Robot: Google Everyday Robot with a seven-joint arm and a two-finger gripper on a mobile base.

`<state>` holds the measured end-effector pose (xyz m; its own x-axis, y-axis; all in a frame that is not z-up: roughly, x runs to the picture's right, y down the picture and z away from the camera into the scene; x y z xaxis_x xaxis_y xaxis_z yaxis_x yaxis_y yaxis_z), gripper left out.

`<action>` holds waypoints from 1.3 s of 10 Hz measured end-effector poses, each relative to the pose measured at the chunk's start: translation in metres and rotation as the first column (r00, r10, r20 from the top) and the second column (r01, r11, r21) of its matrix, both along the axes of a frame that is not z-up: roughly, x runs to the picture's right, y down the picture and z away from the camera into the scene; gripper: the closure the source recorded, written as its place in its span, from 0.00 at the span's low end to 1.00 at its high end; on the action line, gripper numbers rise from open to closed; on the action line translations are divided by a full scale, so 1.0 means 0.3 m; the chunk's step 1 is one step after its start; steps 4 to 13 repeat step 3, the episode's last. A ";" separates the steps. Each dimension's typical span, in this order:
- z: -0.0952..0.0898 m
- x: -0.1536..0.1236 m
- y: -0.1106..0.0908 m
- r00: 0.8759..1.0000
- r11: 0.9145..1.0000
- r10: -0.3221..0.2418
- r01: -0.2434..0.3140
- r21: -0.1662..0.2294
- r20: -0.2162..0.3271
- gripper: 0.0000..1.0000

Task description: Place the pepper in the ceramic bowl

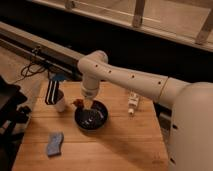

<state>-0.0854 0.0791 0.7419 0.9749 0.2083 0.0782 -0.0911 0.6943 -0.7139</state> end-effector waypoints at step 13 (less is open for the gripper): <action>0.003 -0.001 0.002 1.000 1.000 0.020 -0.020 -0.009 0.018 0.82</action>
